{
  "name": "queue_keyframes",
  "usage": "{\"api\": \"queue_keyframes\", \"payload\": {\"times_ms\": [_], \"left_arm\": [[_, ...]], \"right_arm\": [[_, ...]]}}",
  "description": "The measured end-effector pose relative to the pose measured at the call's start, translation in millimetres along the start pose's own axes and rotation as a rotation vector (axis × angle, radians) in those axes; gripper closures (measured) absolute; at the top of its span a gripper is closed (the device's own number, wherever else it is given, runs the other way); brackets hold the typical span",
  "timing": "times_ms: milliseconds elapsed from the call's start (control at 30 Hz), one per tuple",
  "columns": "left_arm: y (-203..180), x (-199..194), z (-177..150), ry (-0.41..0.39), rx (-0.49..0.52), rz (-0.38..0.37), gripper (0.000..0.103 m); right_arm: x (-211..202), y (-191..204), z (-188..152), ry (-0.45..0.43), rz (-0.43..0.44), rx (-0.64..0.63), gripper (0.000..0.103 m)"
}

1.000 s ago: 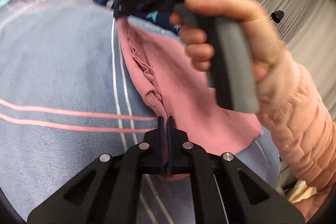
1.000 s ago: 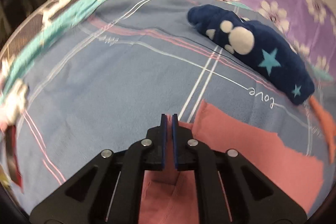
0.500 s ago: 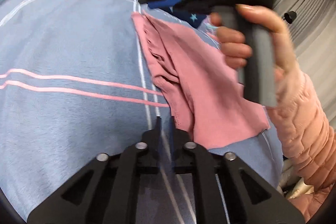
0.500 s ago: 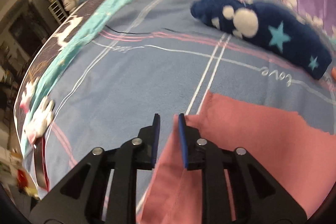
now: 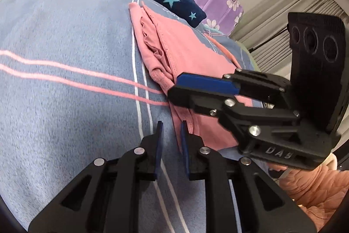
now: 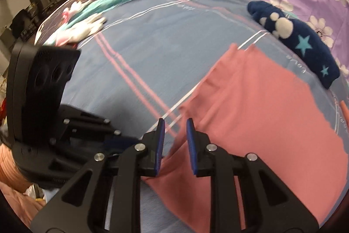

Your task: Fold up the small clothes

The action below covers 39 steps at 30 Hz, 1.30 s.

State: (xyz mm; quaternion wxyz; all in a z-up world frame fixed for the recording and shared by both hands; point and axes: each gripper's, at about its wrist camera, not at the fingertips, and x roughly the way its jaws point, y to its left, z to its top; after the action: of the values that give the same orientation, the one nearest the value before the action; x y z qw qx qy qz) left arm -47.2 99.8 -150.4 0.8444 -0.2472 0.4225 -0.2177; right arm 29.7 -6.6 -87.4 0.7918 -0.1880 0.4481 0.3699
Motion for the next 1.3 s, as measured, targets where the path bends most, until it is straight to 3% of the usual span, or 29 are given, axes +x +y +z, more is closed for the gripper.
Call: {"api": "queue_keyframes", "payload": {"times_ms": [167,233,300,333,467,633,700,800,900,967,1000,1033,1067,1100,1233,1300], "left_arm": [[-5,-6,-10,0.013,0.002,-0.038,0.082],[-8,-5,-12,0.012,0.016,-0.047,0.078],[-11,-2,-13,0.012,0.027,-0.048,0.076],[-12,-2,-13,0.011,0.032,-0.045,0.076],[-10,-3,-12,0.01,0.027,-0.057,0.076],[-11,-4,-10,-0.011,0.03,-0.06,0.069],[-13,-3,-8,-0.013,0.04,-0.059,0.065],[-16,1,-5,-0.014,0.05,-0.052,0.06],[-16,5,-1,-0.018,0.047,-0.038,0.06],[-12,8,3,-0.023,0.021,-0.039,0.067],[-7,9,6,-0.029,-0.004,-0.024,0.085],[-4,9,6,-0.03,-0.018,-0.008,0.099],[0,9,7,-0.03,-0.038,0.011,0.1],[2,6,6,-0.038,-0.051,0.012,0.1],[-8,-4,-4,-0.063,0.009,0.076,0.1],[-5,-2,-5,-0.054,0.0,0.071,0.1]], "right_arm": [[15,2,5,0.044,-0.041,-0.005,0.083],[23,10,5,0.066,-0.111,-0.063,0.083],[30,13,3,0.083,-0.173,-0.098,0.088],[29,10,3,0.079,-0.174,-0.079,0.1],[9,-24,5,0.004,0.022,0.152,0.1],[13,-84,-12,0.008,0.373,0.539,0.1],[17,-91,-19,0.013,0.452,0.592,0.1],[23,-77,-22,0.046,0.529,0.554,0.098],[16,-61,-17,0.03,0.44,0.478,0.098],[2,-57,-15,-0.014,0.374,0.448,0.096],[-8,-56,-16,-0.049,0.326,0.432,0.093],[-17,-56,-17,-0.074,0.287,0.419,0.085],[-25,-57,-19,-0.098,0.25,0.409,0.076],[-34,-57,-22,-0.123,0.204,0.395,0.073],[-49,-47,-38,-0.14,0.045,0.282,0.067],[-47,-38,-49,-0.116,0.01,0.221,0.065]]}}
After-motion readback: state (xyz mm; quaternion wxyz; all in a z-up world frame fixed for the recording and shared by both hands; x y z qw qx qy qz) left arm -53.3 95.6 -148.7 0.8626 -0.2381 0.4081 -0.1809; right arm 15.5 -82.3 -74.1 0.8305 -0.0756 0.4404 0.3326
